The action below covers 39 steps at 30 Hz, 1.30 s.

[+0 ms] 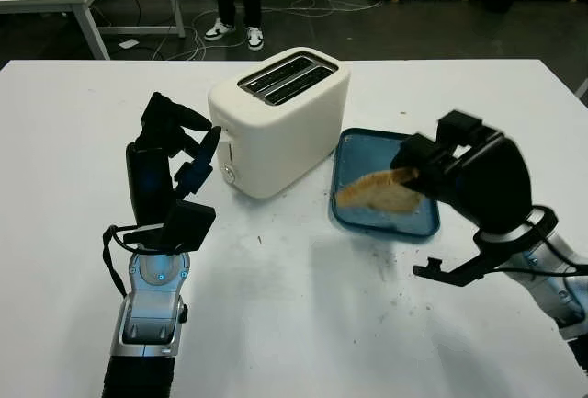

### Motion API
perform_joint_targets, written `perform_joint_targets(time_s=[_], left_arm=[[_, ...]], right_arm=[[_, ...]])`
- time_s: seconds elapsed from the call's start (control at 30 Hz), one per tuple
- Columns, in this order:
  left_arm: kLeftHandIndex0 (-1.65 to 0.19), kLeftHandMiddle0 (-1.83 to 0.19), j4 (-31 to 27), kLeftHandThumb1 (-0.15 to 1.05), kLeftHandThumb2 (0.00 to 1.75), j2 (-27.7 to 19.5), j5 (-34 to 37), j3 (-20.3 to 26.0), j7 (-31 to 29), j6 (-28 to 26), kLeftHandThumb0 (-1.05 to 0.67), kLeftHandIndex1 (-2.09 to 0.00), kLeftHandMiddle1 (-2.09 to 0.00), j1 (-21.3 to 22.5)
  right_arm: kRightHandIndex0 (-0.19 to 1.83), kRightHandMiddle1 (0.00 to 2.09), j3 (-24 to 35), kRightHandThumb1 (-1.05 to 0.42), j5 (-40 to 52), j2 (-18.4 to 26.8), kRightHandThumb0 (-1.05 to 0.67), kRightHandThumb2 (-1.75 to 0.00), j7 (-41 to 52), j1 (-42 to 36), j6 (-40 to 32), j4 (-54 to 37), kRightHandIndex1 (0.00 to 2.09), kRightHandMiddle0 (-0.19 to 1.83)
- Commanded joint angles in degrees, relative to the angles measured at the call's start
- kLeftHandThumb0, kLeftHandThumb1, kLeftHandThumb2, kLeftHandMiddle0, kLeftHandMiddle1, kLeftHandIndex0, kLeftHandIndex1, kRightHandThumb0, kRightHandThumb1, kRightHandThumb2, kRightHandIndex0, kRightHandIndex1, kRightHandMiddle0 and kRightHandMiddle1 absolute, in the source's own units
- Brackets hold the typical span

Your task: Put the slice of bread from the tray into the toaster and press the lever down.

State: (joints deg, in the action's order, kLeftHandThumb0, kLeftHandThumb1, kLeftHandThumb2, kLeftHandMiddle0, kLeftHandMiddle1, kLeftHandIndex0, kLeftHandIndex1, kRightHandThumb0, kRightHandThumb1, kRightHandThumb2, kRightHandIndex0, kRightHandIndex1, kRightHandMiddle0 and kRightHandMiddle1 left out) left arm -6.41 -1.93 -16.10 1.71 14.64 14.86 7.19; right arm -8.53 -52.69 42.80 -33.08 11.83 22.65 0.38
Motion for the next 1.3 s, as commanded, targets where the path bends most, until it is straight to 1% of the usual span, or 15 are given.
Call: perform_joint_targets(time_s=[0.0, 0.23, 0.27, 0.3, 0.33, 0.43, 0.47, 0.6, 0.63, 0.7, 0.8, 0.9, 1.07, 1.17, 1.27], left_arm=[[-0.39, -0.79, 0.3, 0.92, 0.24, -0.17, -0.29, 0.01, 0.31, 0.6, -0.33, -1.75, -1.75, 0.52], [-0.39, -0.78, 0.13, 0.92, 0.25, 0.07, -0.34, -0.1, 0.43, 0.35, -0.32, -1.75, -1.75, 0.34], [-0.38, -0.78, 0.01, 0.92, 0.25, 0.18, -0.22, -0.13, 0.38, 0.19, -0.32, -1.75, -1.75, 0.28], [-0.38, -0.78, -0.04, 0.92, 0.24, 0.24, -0.24, -0.15, 0.42, 0.1, -0.32, -1.75, -1.75, 0.24], [-0.38, -0.77, -0.05, 0.92, 0.24, 0.31, -0.33, -0.18, 0.52, 0.07, -0.31, -1.75, -1.75, 0.23], [-0.38, -0.77, 0.01, 0.92, 0.24, 0.36, -0.45, -0.28, 0.62, 0.13, -0.32, -1.75, -1.75, 0.2], [-0.38, -0.77, 0.05, 0.92, 0.24, 0.36, -0.42, -0.28, 0.61, 0.13, -0.32, -1.75, -1.75, 0.2], [-0.38, -0.77, -0.18, 0.92, 0.24, 0.39, -0.83, -0.37, 0.8, -0.29, -0.33, -1.75, -1.75, 0.02], [-0.38, -0.77, -0.19, 0.92, 0.24, 0.39, -0.81, -0.37, 0.78, -0.28, -0.32, -1.75, -1.75, -0.01], [-0.38, -0.77, -0.17, 0.92, 0.23, 0.41, -0.65, -0.34, 0.73, -0.28, -0.32, -1.75, -1.75, 0.0], [-0.38, -0.77, -0.01, 0.92, 0.23, 0.36, -0.62, -0.35, 0.69, -0.22, -0.32, -1.75, -1.75, 0.11], [-0.39, -0.78, 0.24, 0.92, 0.23, 0.36, -0.46, -0.42, 0.61, -0.04, -0.33, -1.75, -1.75, 0.32], [-0.39, -0.8, 0.63, 0.92, 0.23, 0.41, 0.07, -0.47, 0.39, 0.21, -0.33, -1.75, -1.75, 0.7], [-0.4, -0.81, 0.88, 0.92, 0.23, 0.28, 0.14, -0.46, 0.38, 0.49, -0.34, -1.75, -1.75, 0.88], [-0.39, -0.8, 0.83, 0.92, 0.23, 0.26, 0.42, -0.48, 0.1, 0.51, -0.33, -1.75, -1.75, 1.02]], right_arm=[[0.84, 1.16, 1.34, -0.89, 3.12, 0.15, -0.41, -0.01, 2.55, 1.2, 1.59, -0.75, 1.75, 0.94], [0.86, 0.58, 2.94, -0.92, 10.79, 0.16, -0.37, -0.02, 9.87, 7.74, 7.42, 3.86, 1.7, 1.17], [0.84, 0.69, 2.77, -0.92, 10.92, 0.17, -0.37, -0.02, 10.16, 10.01, 8.46, 5.62, 1.72, 1.12], [0.83, 1.04, 2.42, -0.92, 10.78, 0.17, -0.36, -0.03, 10.21, 12.67, 9.72, 7.77, 1.74, 0.96], [0.82, 1.23, 1.79, -0.92, 9.71, 0.19, -0.36, -0.03, 9.24, 15.86, 11.33, 10.58, 1.74, 0.87], [0.85, 1.49, -0.38, -0.92, 7.48, -0.77, -0.36, -0.05, 6.72, 25.98, 15.35, 20.52, 1.74, 0.77], [0.87, 1.49, -1.28, -0.92, 7.22, -1.39, -0.36, -0.04, 6.48, 29.9, 16.22, 24.59, 1.74, 0.78], [1.03, 1.27, -5.48, -0.92, 6.09, -4.01, -0.34, -0.02, 5.06, 44.76, 19.93, 42.7, 1.57, 0.96], [1.03, 1.29, -6.62, -0.92, 6.12, -5.22, -0.35, -0.05, 5.23, 49.11, 20.57, 48.2, 1.59, 0.94], [1.0, 1.48, -7.94, -0.92, 7.27, -7.53, -0.41, -0.17, 6.32, 55.86, 22.02, 57.02, 1.69, 0.84], [1.04, 1.69, -9.85, -0.92, 7.35, -11.1, -0.54, -0.36, 6.69, 64.7, 21.4, 66.07, 1.74, 0.78], [1.12, 1.74, -11.06, -0.92, 7.81, -14.0, -0.63, -0.52, 7.65, 70.39, 19.78, 69.71, 1.74, 0.82], [1.14, 1.74, -11.93, -0.92, 8.98, -17.7, -0.58, -0.44, 9.4, 74.52, 17.82, 72.39, 1.75, 0.82], [1.15, 1.46, -12.8, -0.92, 8.61, -19.74, -0.55, -0.38, 8.74, 75.21, 16.38, 73.4, 1.75, 0.92], [1.18, 1.7, -13.62, -0.92, 8.5, -21.6, -0.53, -0.36, 9.27, 75.52, 15.21, 74.17, 1.75, 0.9]])
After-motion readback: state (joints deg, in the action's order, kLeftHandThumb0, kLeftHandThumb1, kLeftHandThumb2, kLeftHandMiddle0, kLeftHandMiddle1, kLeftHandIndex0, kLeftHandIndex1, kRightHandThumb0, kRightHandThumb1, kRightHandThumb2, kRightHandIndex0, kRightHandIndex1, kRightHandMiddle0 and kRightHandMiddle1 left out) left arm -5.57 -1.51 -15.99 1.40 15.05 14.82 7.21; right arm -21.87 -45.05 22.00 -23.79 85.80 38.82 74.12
